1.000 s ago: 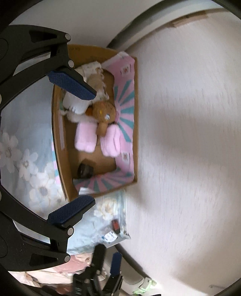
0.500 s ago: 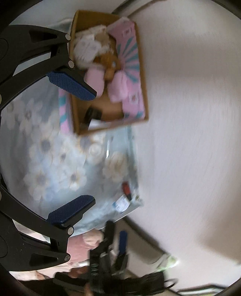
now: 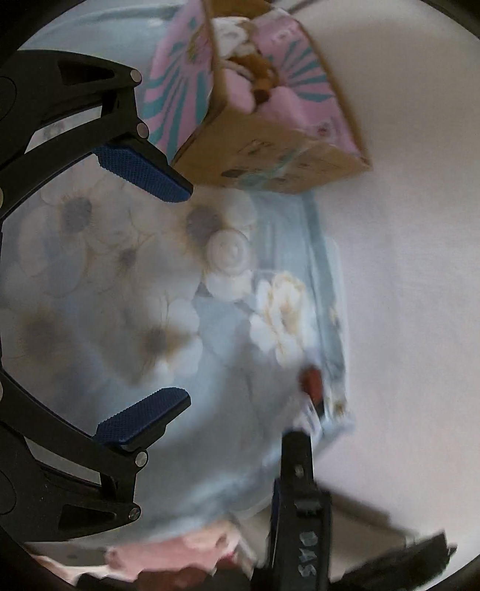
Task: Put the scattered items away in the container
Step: 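Grasp the floss box with the right tool while the left tool grasps the tape roll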
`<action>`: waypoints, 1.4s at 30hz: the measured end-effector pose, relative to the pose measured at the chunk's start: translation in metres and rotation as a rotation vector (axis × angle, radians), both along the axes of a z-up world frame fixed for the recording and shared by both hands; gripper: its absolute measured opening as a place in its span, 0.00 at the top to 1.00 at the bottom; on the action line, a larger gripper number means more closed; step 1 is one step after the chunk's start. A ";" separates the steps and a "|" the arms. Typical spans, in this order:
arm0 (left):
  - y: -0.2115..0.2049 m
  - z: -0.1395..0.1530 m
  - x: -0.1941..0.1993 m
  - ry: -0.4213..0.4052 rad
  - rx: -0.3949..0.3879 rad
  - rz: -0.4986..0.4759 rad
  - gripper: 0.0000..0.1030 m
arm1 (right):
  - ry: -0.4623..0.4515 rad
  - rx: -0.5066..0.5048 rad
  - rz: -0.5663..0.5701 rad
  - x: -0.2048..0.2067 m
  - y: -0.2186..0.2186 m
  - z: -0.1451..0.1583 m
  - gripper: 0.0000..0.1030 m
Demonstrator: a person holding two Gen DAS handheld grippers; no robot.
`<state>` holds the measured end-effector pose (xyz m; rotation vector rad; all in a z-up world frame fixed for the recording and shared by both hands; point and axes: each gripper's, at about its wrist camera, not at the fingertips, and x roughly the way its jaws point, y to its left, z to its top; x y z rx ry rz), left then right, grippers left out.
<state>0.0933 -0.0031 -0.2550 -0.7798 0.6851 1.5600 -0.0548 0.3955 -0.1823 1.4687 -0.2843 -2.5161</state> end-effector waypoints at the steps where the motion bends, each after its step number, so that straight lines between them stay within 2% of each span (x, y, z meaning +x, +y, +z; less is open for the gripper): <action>1: 0.004 -0.006 -0.002 -0.003 -0.009 0.019 0.02 | -0.015 -0.008 -0.029 -0.004 0.002 -0.005 0.32; 6: 0.024 -0.026 -0.008 0.007 -0.059 0.092 0.02 | -0.105 -0.092 -0.203 -0.018 0.013 -0.027 0.32; 9: 0.033 -0.026 -0.013 -0.005 -0.067 0.105 0.02 | -0.086 -0.086 -0.172 -0.024 0.013 -0.021 0.32; 13: 0.049 -0.033 -0.012 0.038 -0.117 0.081 0.02 | -0.058 0.008 0.079 -0.046 0.012 -0.003 0.32; 15: 0.052 -0.036 -0.012 0.053 -0.135 0.074 0.02 | -0.068 0.061 0.247 -0.055 0.011 0.003 0.32; 17: 0.052 -0.039 -0.011 0.064 -0.146 0.063 0.02 | -0.096 0.182 0.403 -0.068 0.006 0.004 0.32; 20: 0.055 -0.044 -0.012 0.035 -0.181 0.054 0.02 | -0.102 0.304 0.560 -0.078 0.002 0.003 0.32; 22: 0.055 -0.042 -0.009 0.017 -0.186 0.056 0.02 | -0.080 0.366 0.711 -0.081 -0.002 0.005 0.32; 24: 0.056 -0.041 -0.005 0.036 -0.182 0.052 0.02 | -0.046 0.419 0.844 -0.079 -0.004 0.008 0.32; 28: 0.059 -0.046 -0.001 0.084 -0.182 0.062 0.02 | 0.023 0.606 1.114 -0.067 -0.014 0.000 0.32; 31: 0.061 -0.047 0.001 0.091 -0.188 0.080 0.02 | 0.066 0.690 1.250 -0.056 -0.021 -0.010 0.32; 34: 0.064 -0.048 0.000 0.094 -0.184 0.118 0.01 | 0.070 0.729 1.335 -0.052 -0.025 -0.022 0.32; 42: 0.074 -0.051 0.000 0.066 -0.143 0.245 0.00 | 0.053 0.759 1.508 -0.044 -0.027 -0.038 0.32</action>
